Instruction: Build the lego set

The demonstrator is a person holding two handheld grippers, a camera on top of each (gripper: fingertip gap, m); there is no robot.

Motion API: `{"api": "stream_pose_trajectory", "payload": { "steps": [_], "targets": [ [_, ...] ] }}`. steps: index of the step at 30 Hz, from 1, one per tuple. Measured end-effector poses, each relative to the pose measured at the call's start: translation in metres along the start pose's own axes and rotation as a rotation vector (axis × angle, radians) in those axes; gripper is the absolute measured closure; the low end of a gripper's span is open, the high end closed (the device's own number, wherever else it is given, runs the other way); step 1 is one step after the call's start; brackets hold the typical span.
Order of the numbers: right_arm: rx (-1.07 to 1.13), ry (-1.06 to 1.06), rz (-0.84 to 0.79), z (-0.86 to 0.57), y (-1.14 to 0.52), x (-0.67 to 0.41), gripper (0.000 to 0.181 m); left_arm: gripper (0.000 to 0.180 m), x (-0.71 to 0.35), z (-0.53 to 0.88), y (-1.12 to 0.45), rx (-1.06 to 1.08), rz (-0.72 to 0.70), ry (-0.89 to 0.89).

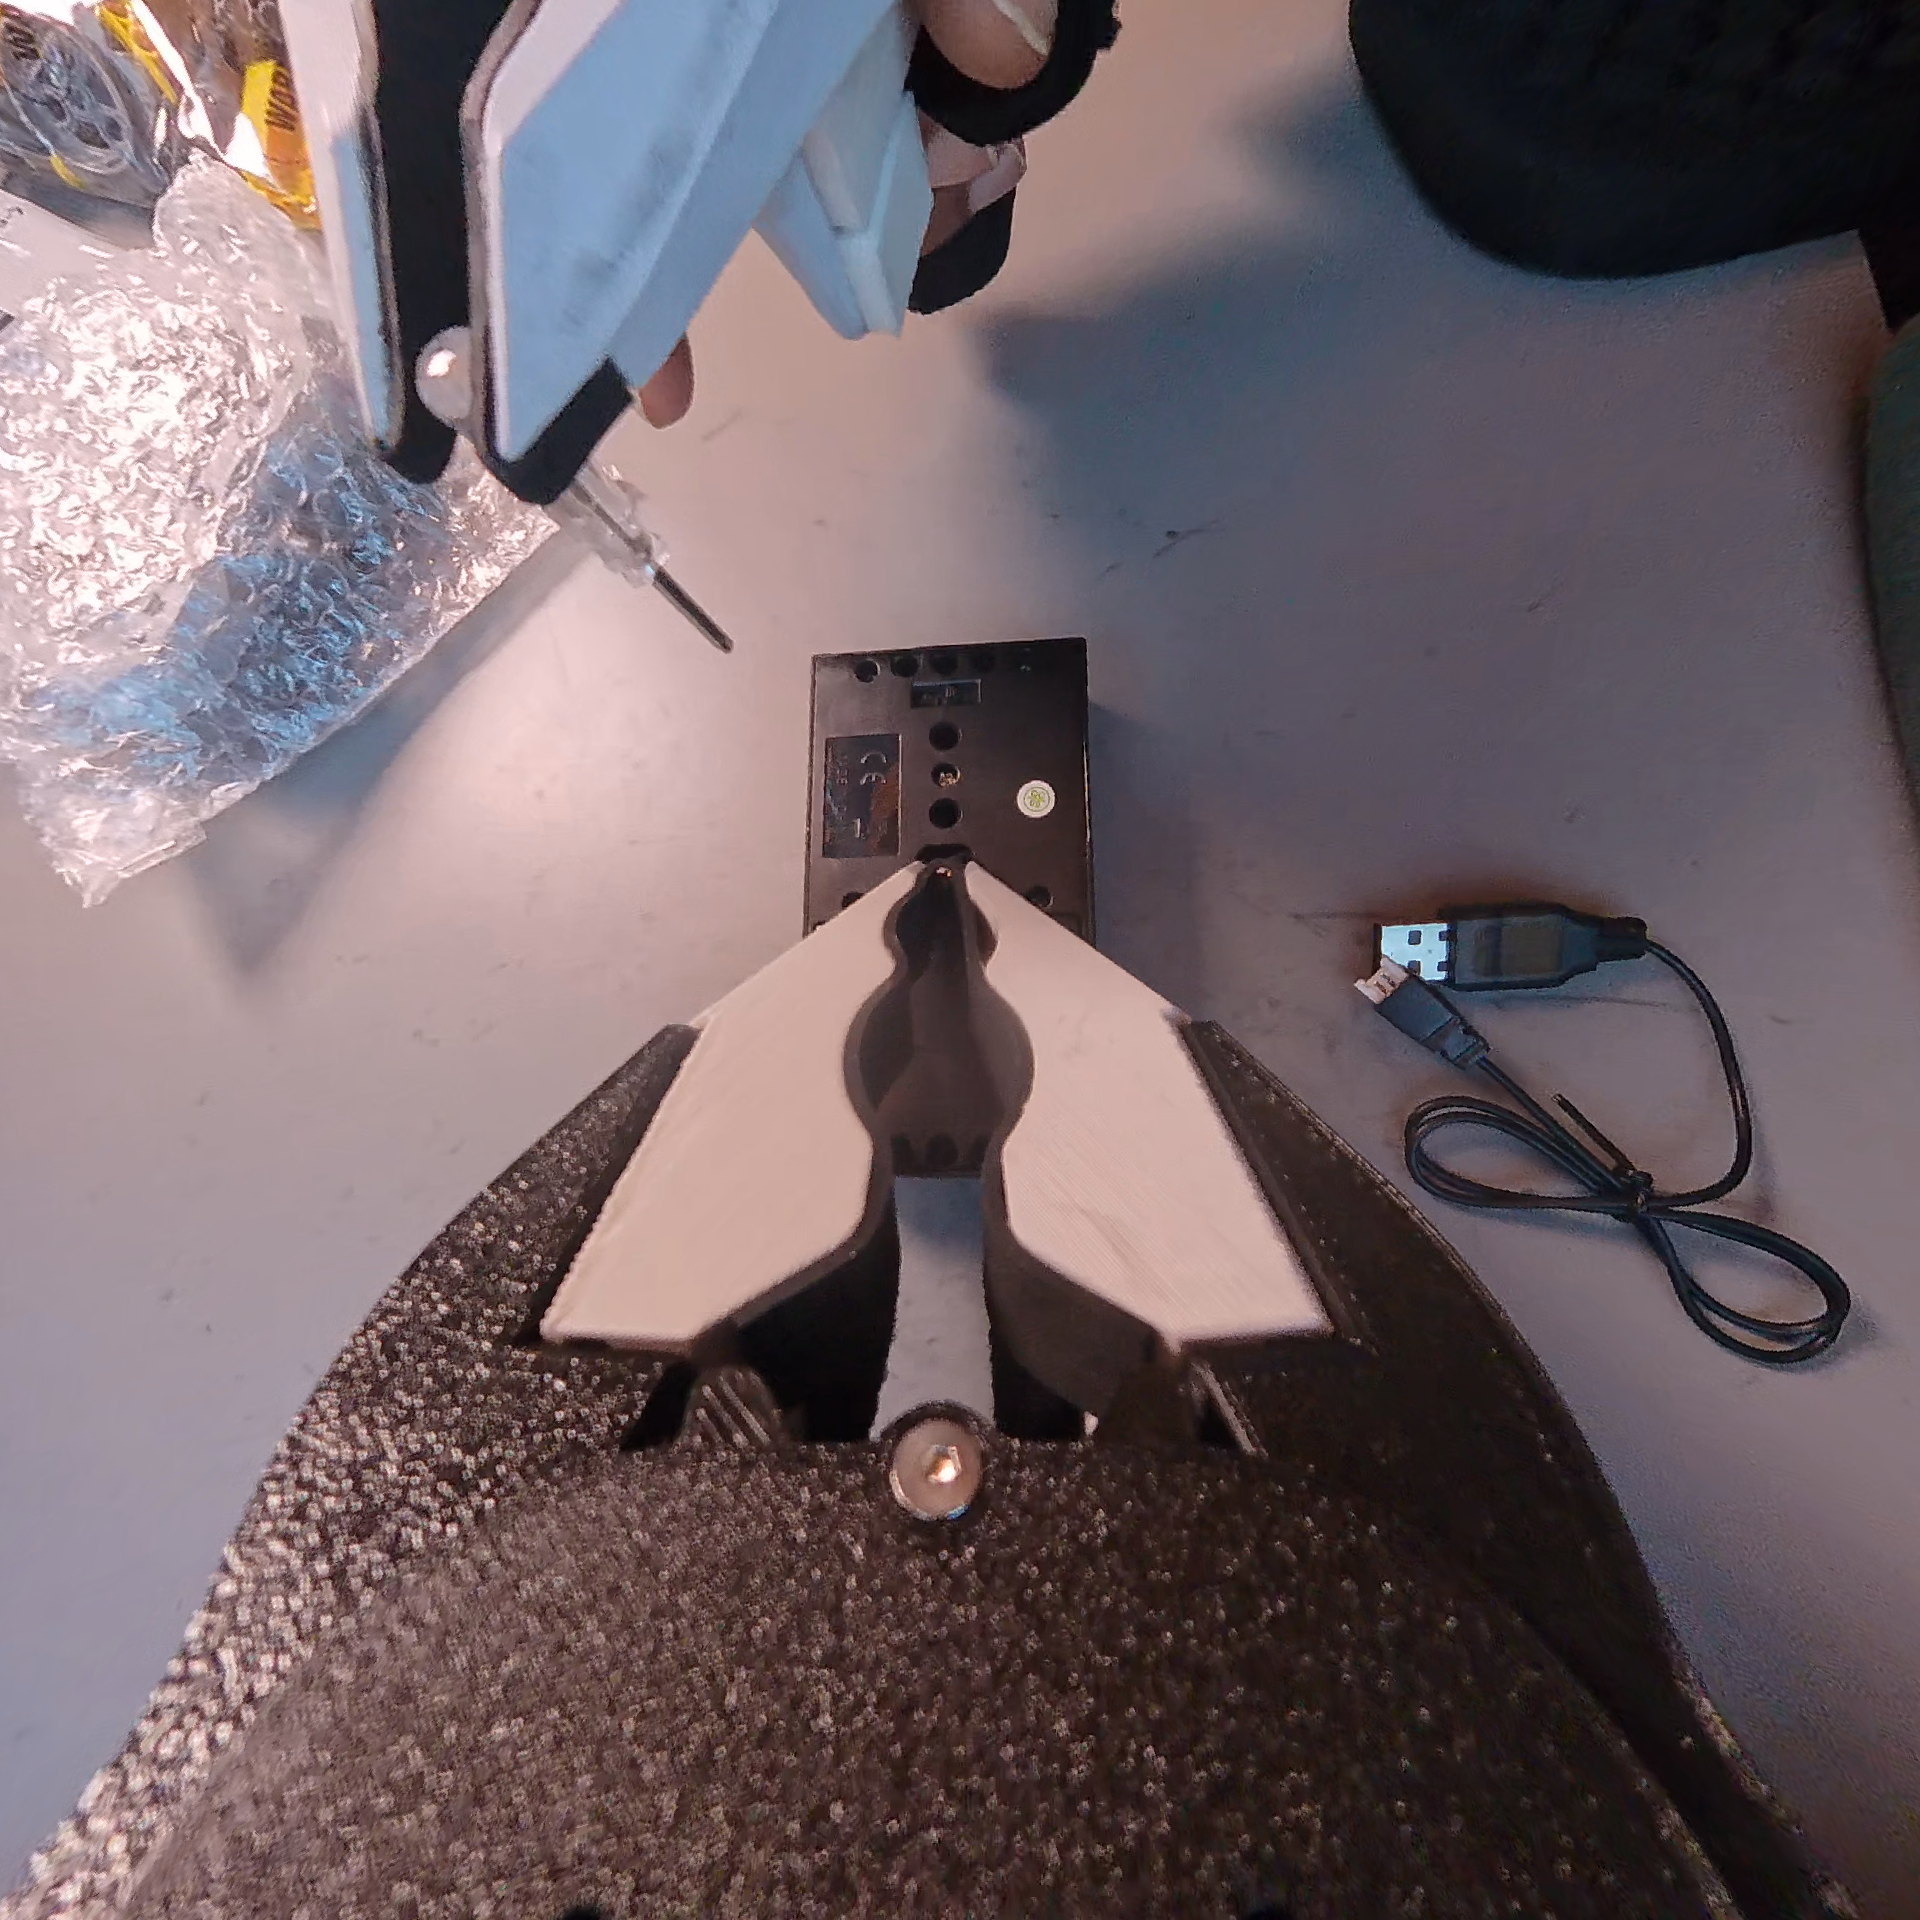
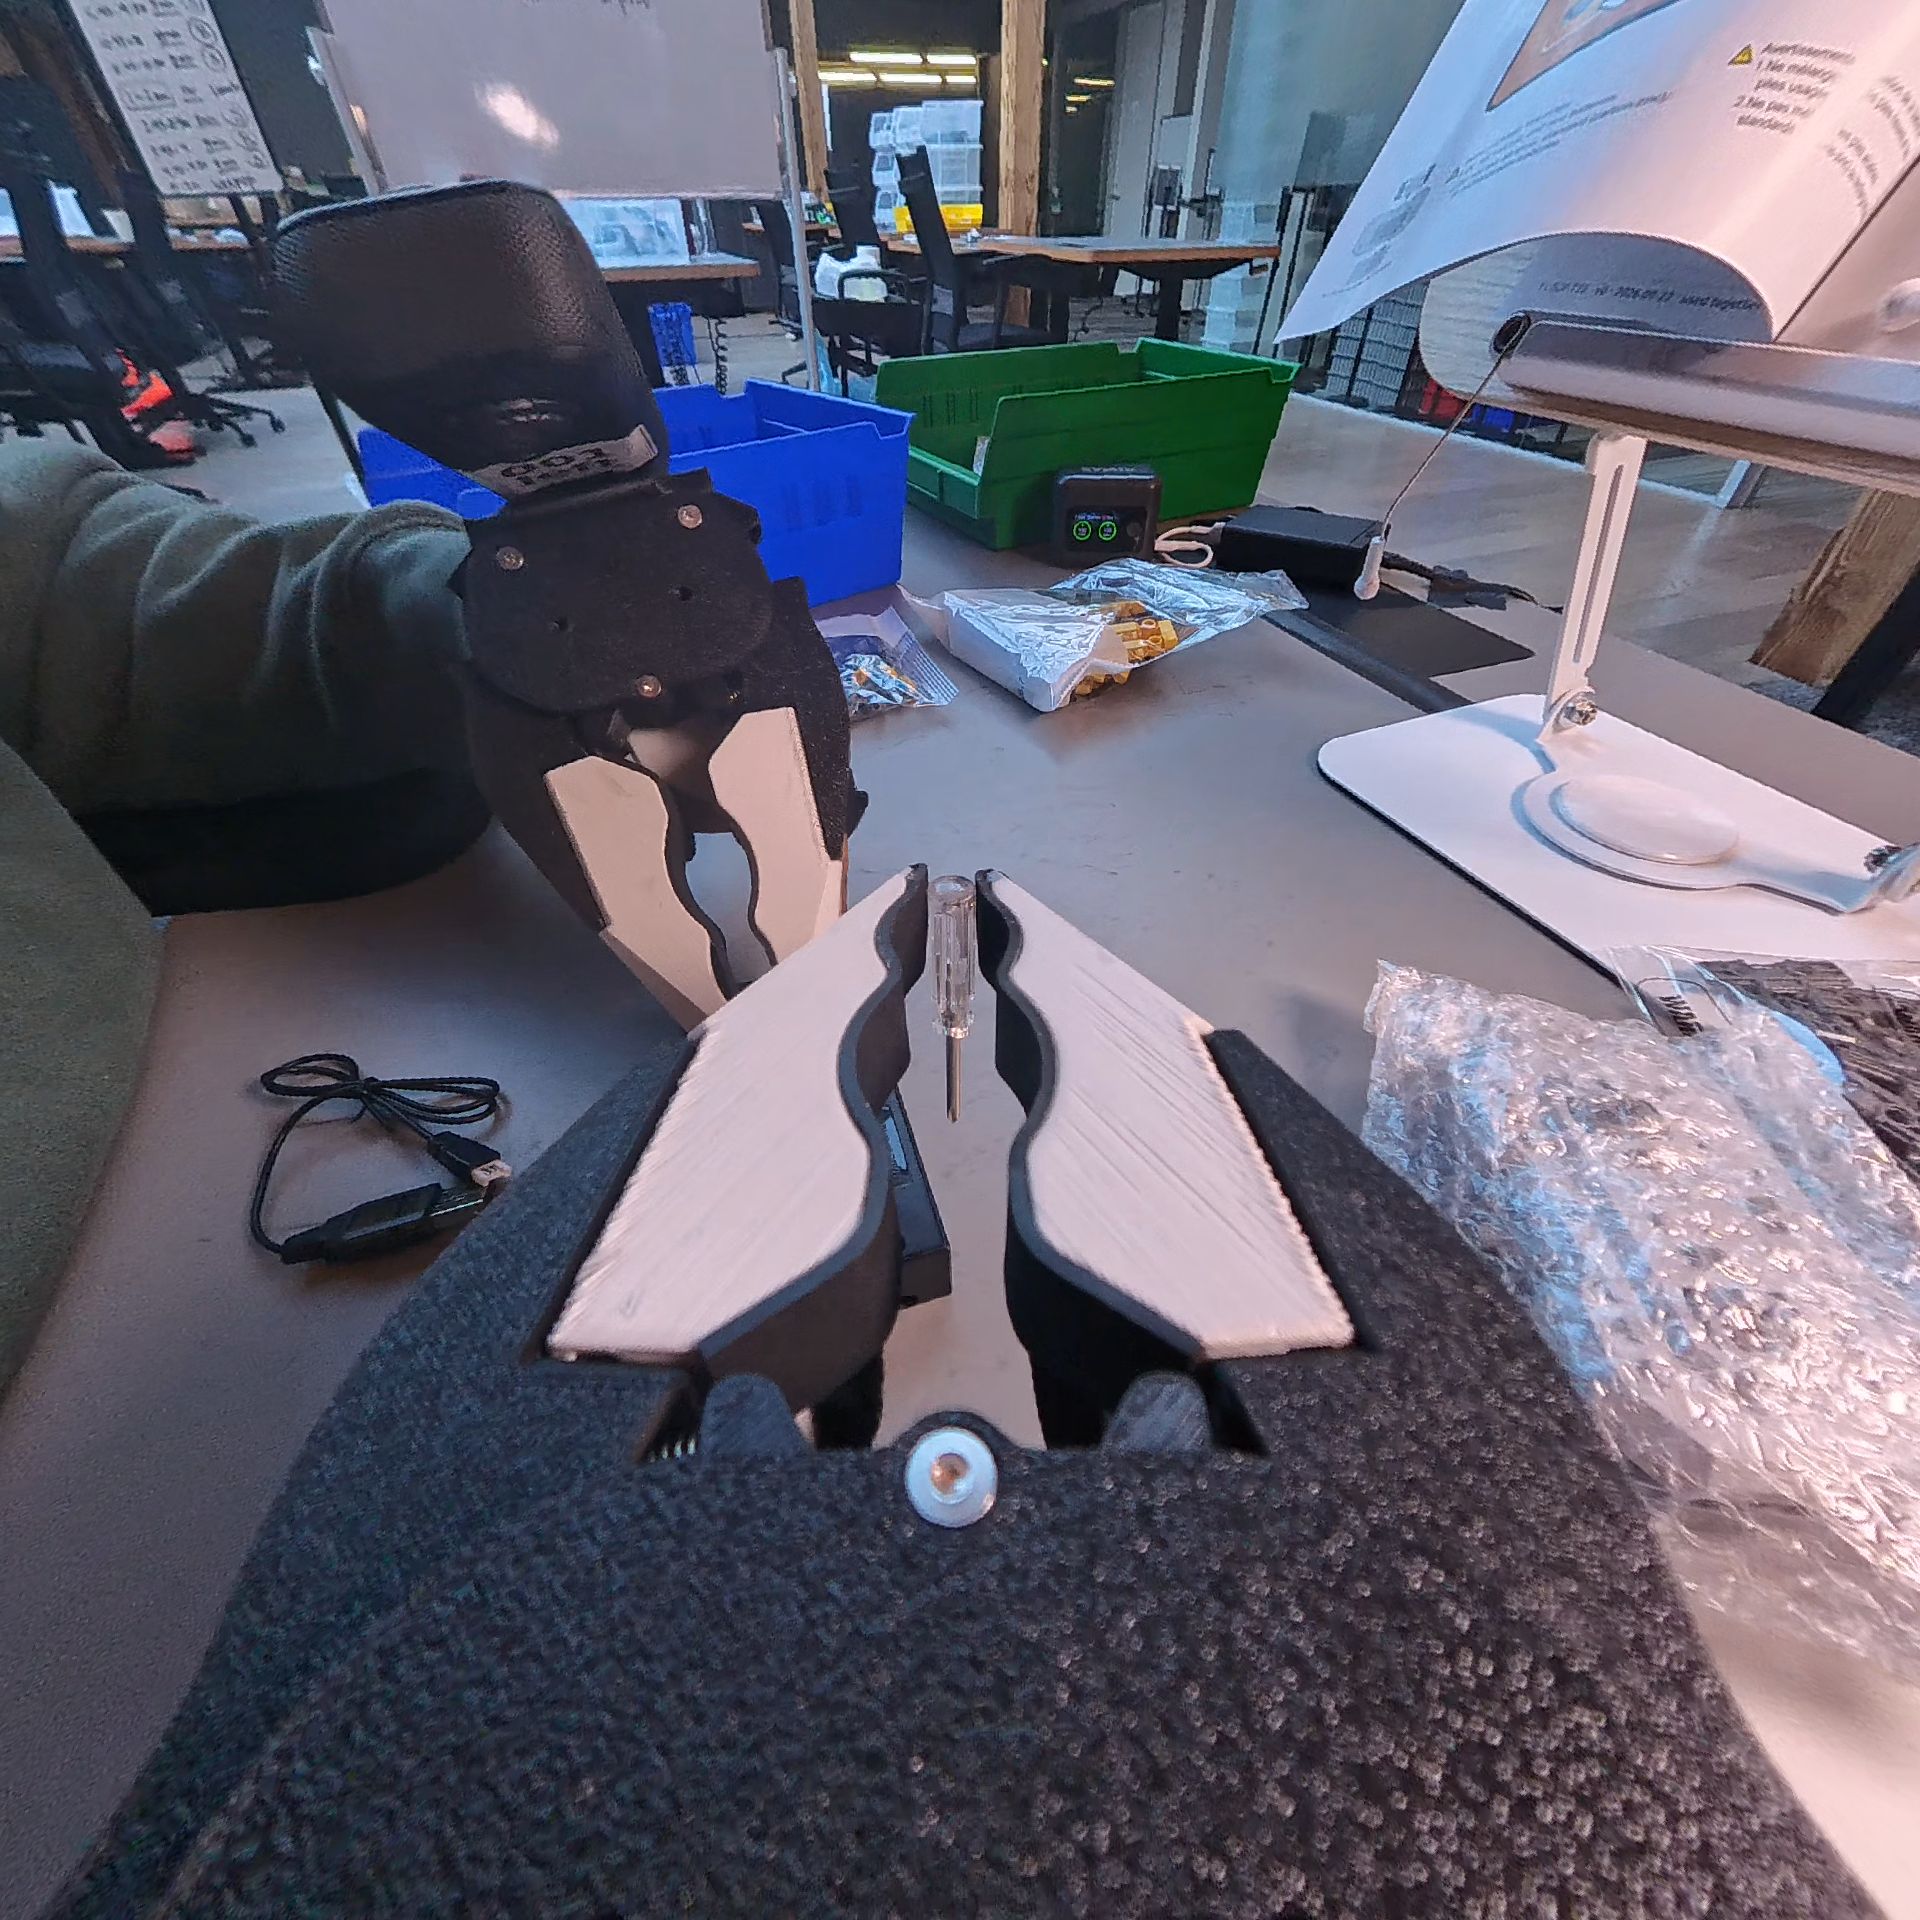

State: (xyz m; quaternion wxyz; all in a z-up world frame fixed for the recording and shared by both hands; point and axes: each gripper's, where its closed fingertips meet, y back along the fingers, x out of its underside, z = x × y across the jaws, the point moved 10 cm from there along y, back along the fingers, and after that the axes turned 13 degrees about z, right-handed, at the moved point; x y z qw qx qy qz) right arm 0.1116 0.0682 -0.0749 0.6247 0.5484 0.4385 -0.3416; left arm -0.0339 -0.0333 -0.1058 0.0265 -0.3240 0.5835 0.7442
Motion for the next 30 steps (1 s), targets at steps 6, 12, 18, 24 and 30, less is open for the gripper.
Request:
{"api": "stream_pose_trajectory", "payload": {
  "steps": [6, 12, 18, 24, 30],
  "targets": [
    [-0.006, 0.003, -0.003, 0.001, 0.001, 0.000, 0.174, 0.178, -0.006, 0.006, 0.001, 0.066, 0.063, 0.016],
    [-0.003, 0.006, -0.014, 0.001, 0.003, -0.001, 0.174, 0.180, -0.010, 0.005, 0.002, 0.031, 0.077, -0.042],
    [0.000, -0.005, -0.031, 0.000, 0.006, -0.001, 0.174, 0.180, -0.007, 0.014, 0.023, 0.033, -0.079, 0.053],
    [-0.007, -0.005, -0.033, 0.000, 0.006, -0.001, 0.174, 0.180, 0.001, 0.015, 0.019, 0.035, -0.061, 0.077],
    [-0.012, -0.007, -0.030, 0.001, 0.006, -0.001, 0.174, 0.170, -0.001, 0.007, 0.006, 0.061, -0.024, 0.029]
  ]
}}
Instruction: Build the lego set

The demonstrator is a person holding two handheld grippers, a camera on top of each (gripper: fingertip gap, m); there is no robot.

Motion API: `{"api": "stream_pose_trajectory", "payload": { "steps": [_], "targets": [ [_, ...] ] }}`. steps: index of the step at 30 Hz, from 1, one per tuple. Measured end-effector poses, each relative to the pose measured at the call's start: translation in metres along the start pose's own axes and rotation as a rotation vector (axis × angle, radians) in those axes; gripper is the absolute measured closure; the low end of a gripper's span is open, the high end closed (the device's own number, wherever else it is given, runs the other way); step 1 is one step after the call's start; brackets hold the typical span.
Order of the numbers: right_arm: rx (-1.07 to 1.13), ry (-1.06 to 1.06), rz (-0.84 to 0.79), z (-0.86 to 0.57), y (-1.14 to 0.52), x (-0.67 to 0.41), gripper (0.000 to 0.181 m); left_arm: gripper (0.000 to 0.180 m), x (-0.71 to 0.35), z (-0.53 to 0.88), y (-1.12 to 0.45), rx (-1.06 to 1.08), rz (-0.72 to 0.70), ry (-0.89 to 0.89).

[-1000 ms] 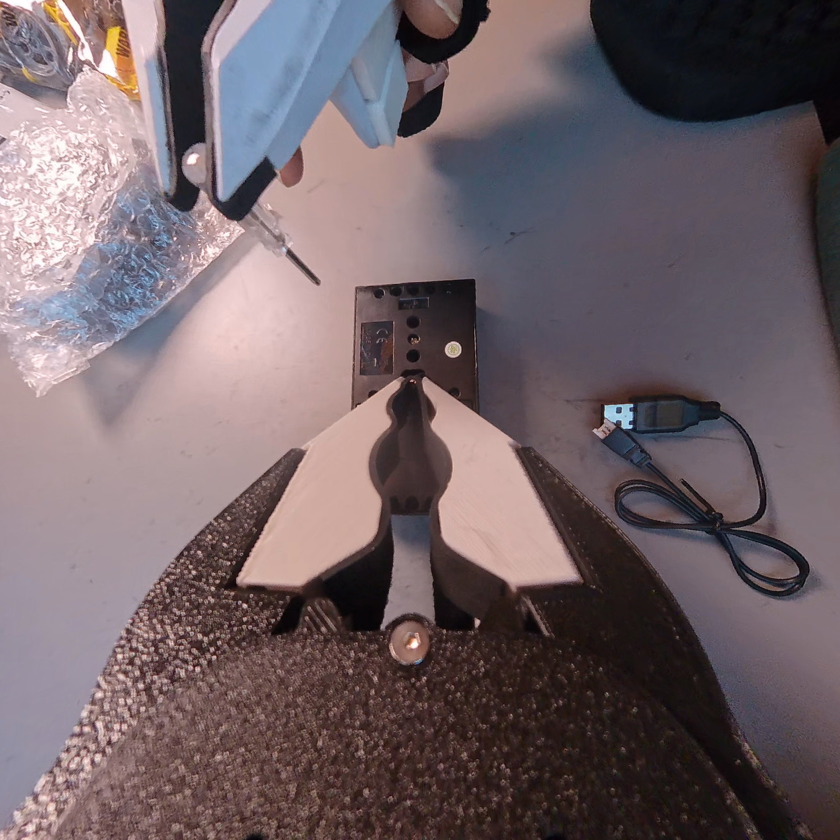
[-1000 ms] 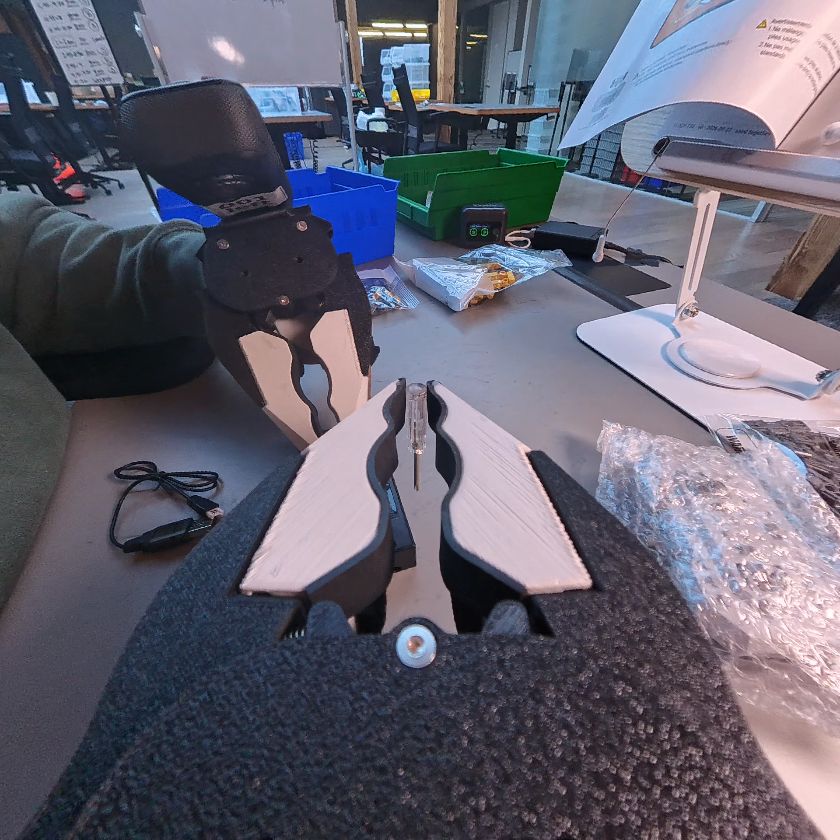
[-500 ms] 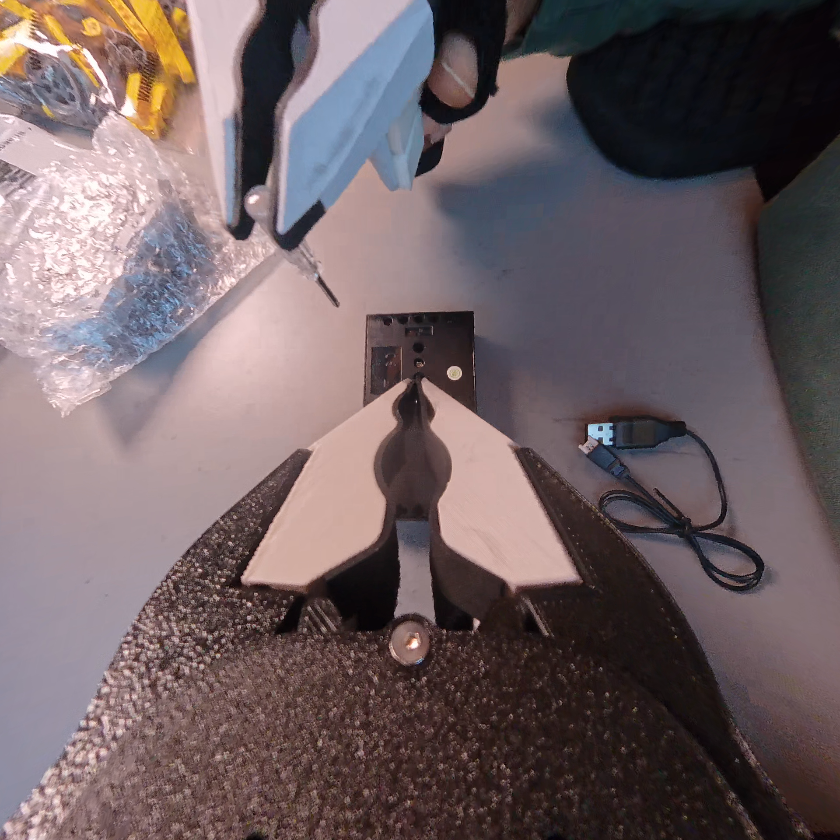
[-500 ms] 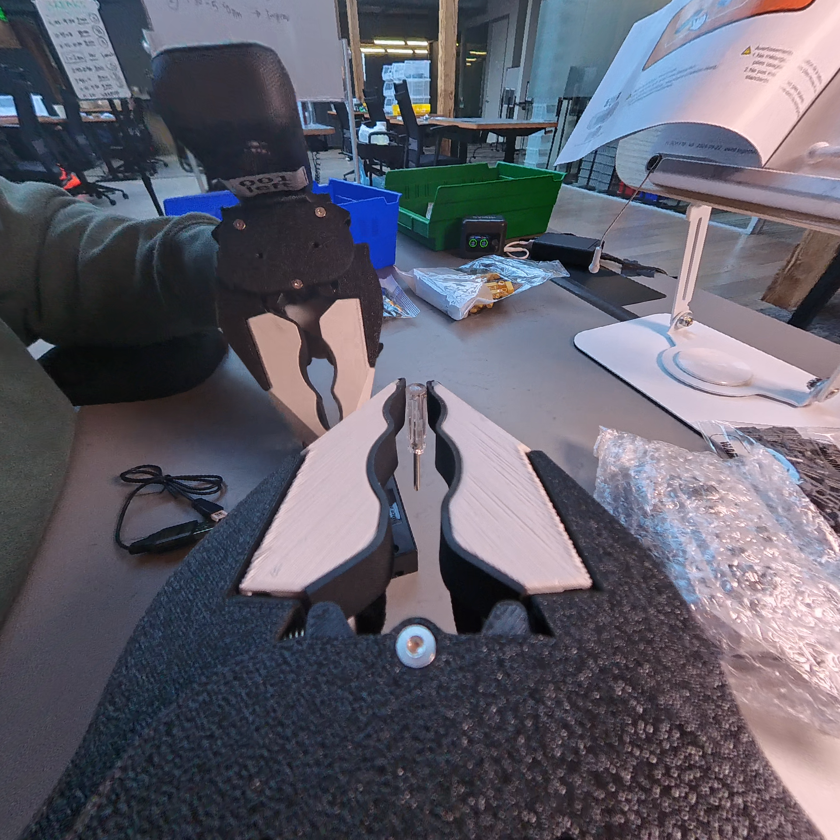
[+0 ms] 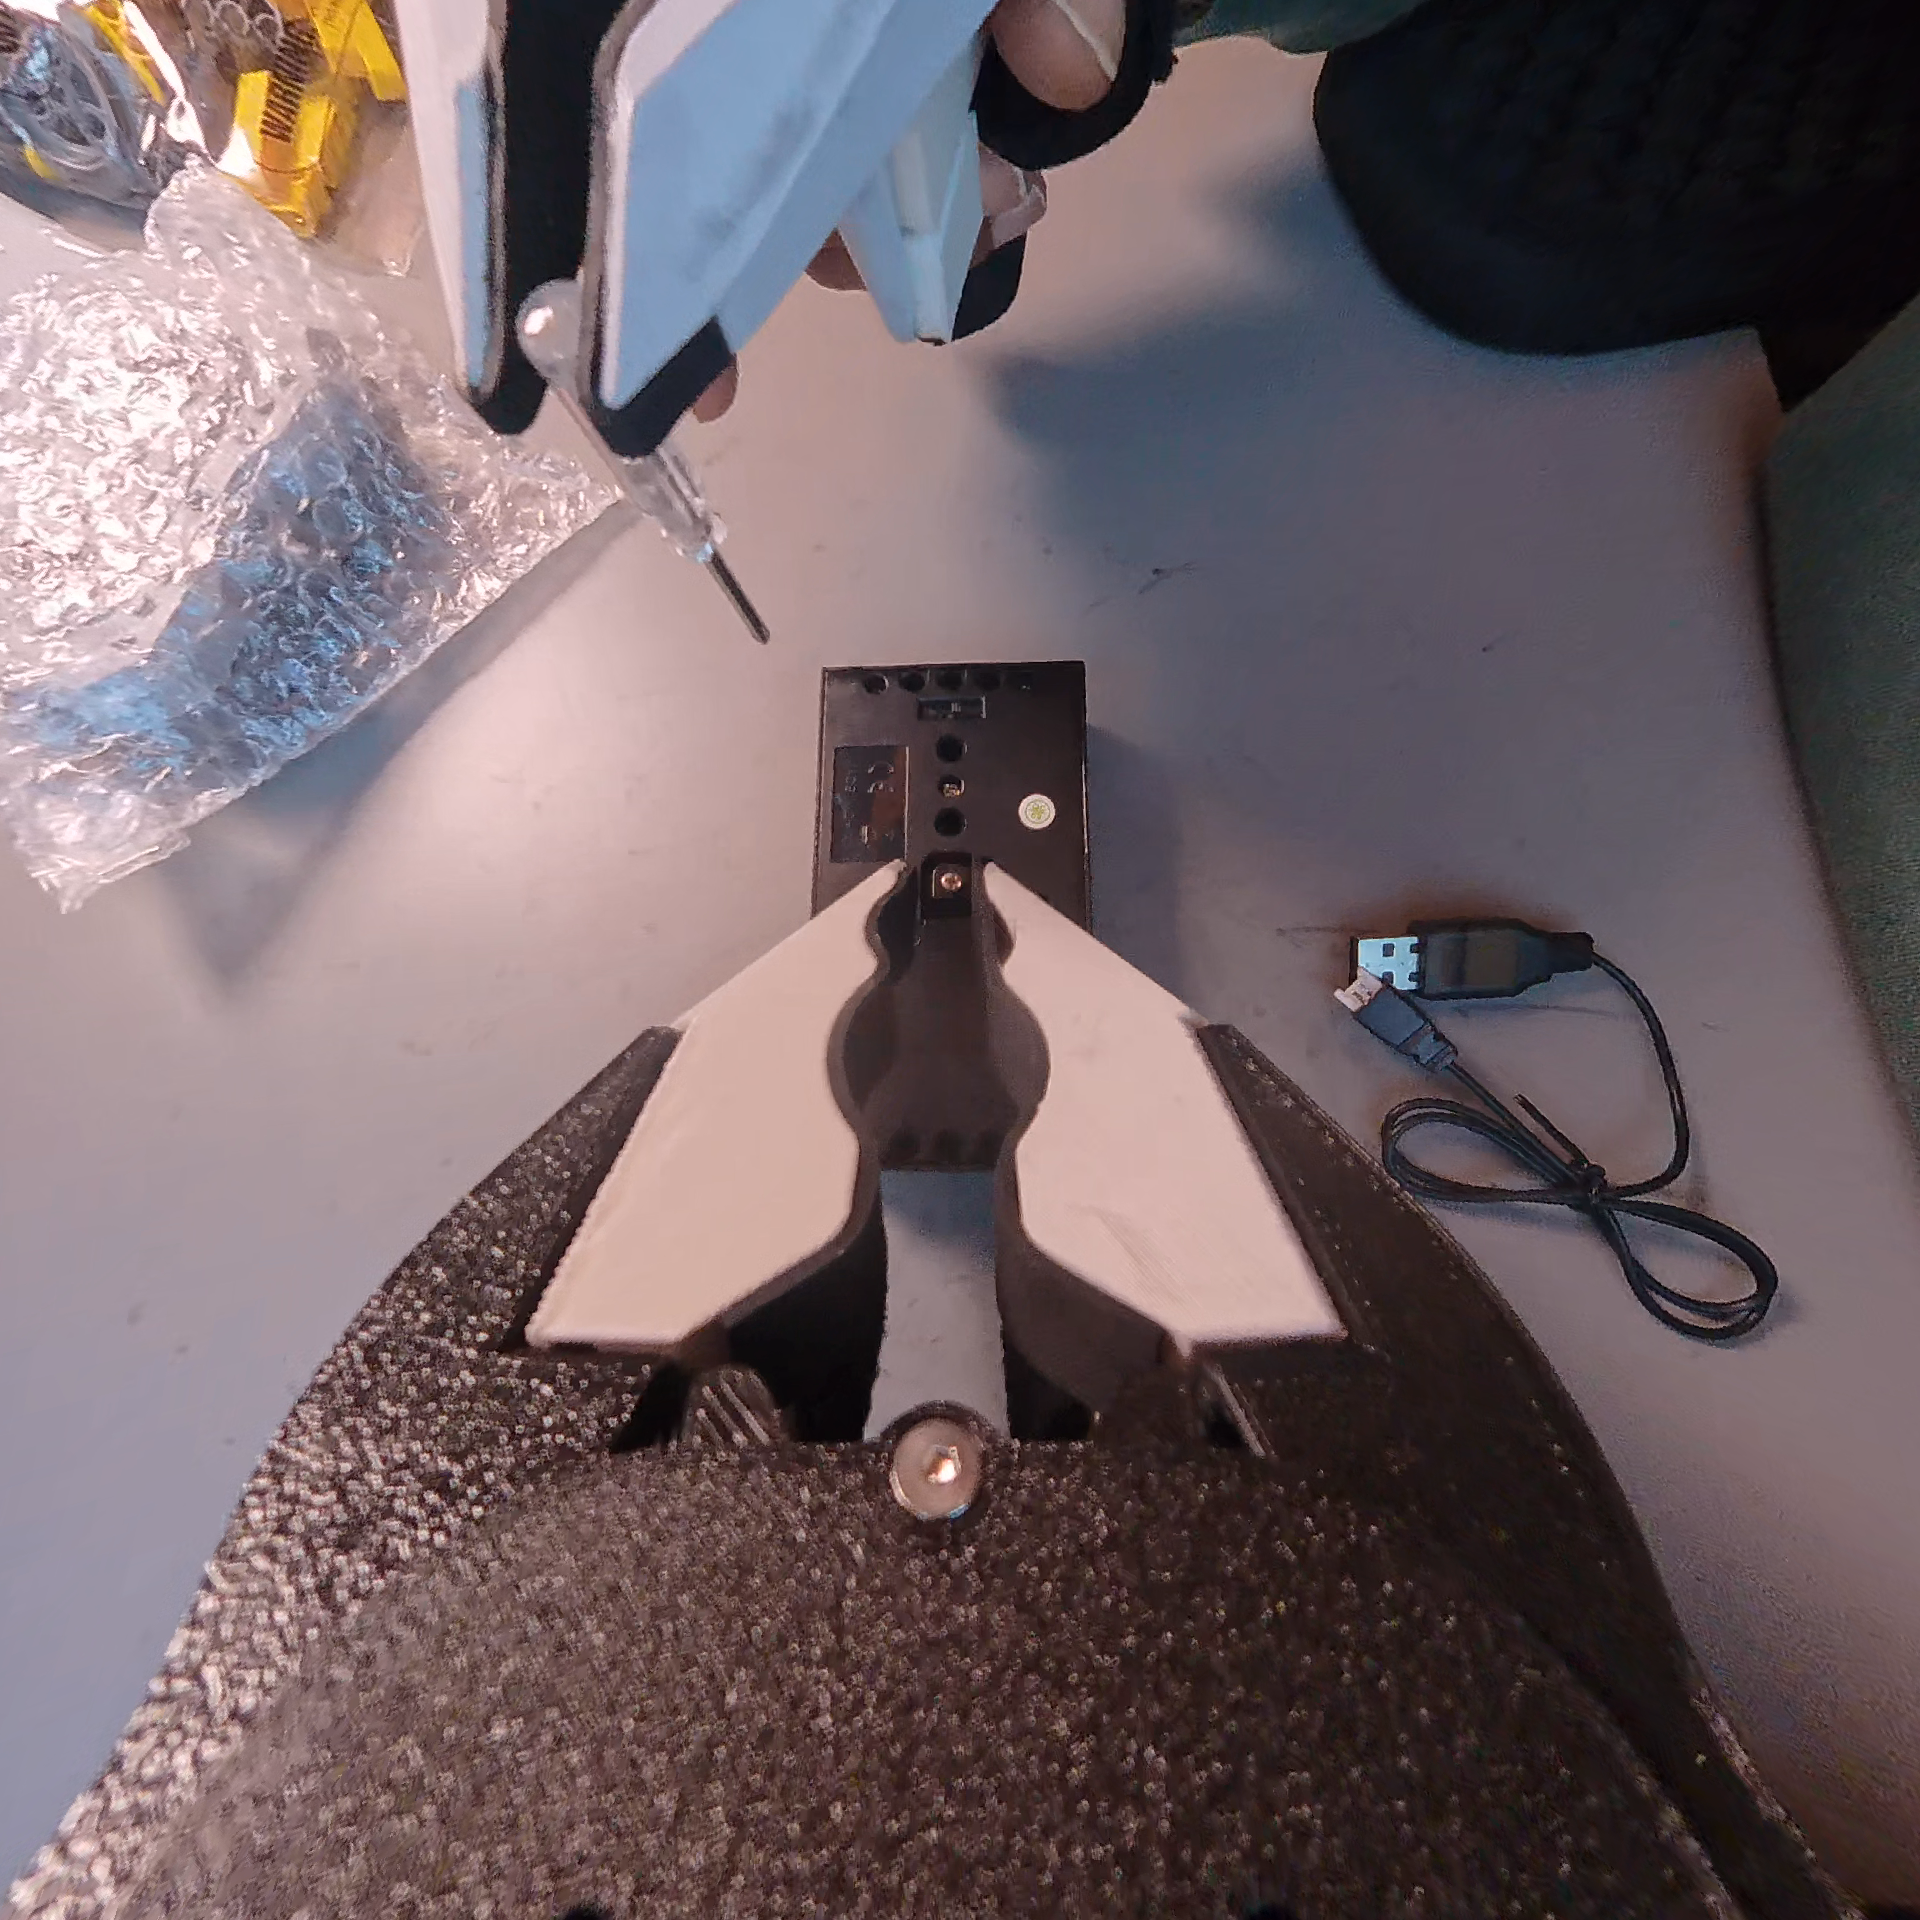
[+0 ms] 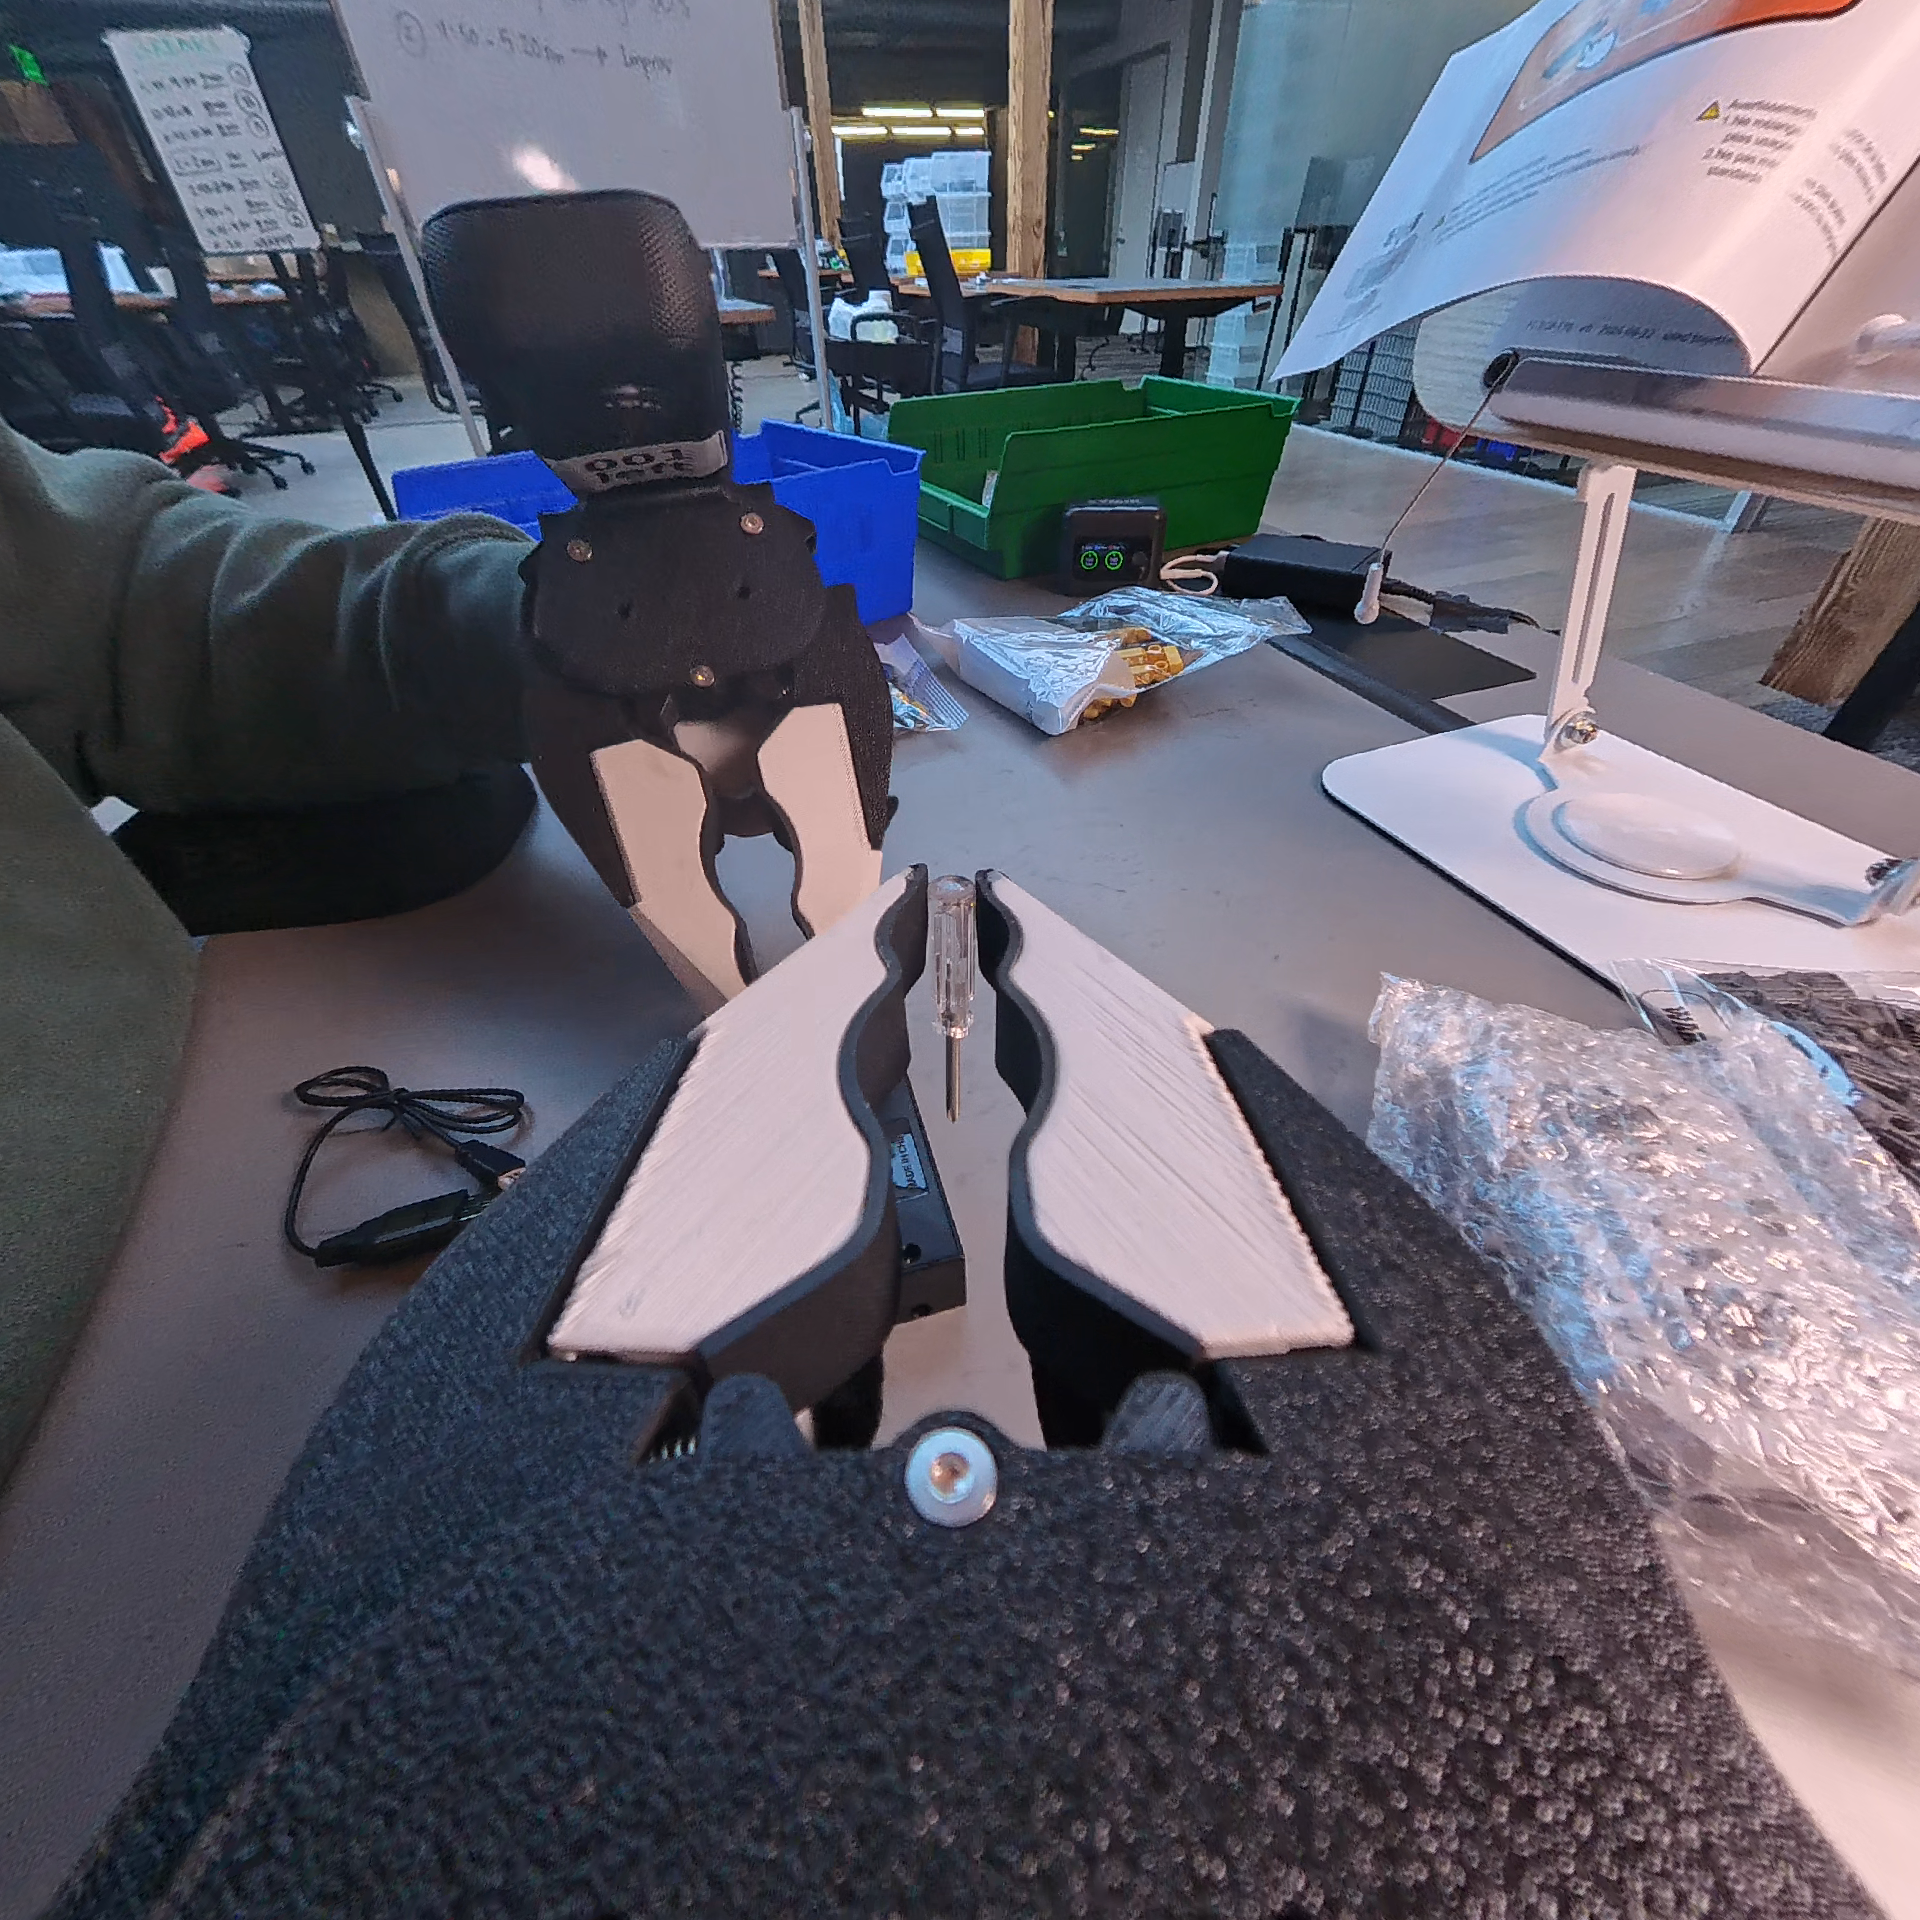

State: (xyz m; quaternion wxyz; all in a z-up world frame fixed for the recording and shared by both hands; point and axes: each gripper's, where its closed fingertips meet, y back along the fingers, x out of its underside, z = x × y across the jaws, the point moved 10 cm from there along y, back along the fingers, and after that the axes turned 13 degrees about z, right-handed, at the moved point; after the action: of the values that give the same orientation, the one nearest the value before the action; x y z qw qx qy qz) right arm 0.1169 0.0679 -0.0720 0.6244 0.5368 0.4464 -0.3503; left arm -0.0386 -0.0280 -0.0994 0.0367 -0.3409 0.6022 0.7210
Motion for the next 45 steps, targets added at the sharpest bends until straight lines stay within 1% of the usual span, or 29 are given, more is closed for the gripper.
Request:
{"api": "stream_pose_trajectory", "payload": {
  "steps": [4, 7, 13, 18, 21, 25, 27, 28, 33, 45],
  "targets": [
    [-0.009, 0.000, 0.003, 0.001, -0.001, 0.000, 0.174, 0.172, -0.001, 0.000, -0.005, 0.004, 0.037, -0.025],
    [-0.016, 0.000, 0.003, 0.002, -0.002, 0.001, 0.174, 0.177, -0.002, 0.000, -0.006, 0.015, 0.043, -0.032],
    [-0.028, -0.003, 0.005, 0.003, -0.003, 0.002, 0.174, 0.180, -0.003, 0.001, -0.006, 0.008, 0.054, -0.030],
    [-0.032, -0.002, 0.004, 0.004, -0.003, 0.003, 0.174, 0.180, -0.006, 0.004, 0.003, 0.006, -0.029, 0.002],
    [-0.033, -0.008, -0.001, 0.004, -0.002, 0.003, 0.174, 0.180, -0.006, 0.008, 0.008, -0.001, -0.048, 0.017],
    [-0.037, -0.009, -0.001, 0.004, -0.002, 0.003, 0.174, 0.180, -0.002, 0.007, 0.002, 0.014, -0.021, 0.011],
    [-0.037, -0.009, 0.000, 0.004, -0.002, 0.003, 0.174, 0.172, -0.001, 0.004, -0.003, 0.030, -0.001, -0.008],
    [-0.037, -0.009, 0.000, 0.004, -0.002, 0.003, 0.174, 0.171, -0.002, 0.004, -0.004, 0.036, 0.008, -0.019],
    [-0.039, -0.011, -0.002, 0.004, -0.002, 0.003, 0.174, 0.177, -0.004, 0.004, -0.007, 0.047, 0.050, -0.056],
    [-0.053, -0.004, -0.005, 0.005, 0.000, 0.005, 0.174, 0.177, -0.010, 0.010, -0.007, 0.118, 0.133, -0.085]
  ]
}}
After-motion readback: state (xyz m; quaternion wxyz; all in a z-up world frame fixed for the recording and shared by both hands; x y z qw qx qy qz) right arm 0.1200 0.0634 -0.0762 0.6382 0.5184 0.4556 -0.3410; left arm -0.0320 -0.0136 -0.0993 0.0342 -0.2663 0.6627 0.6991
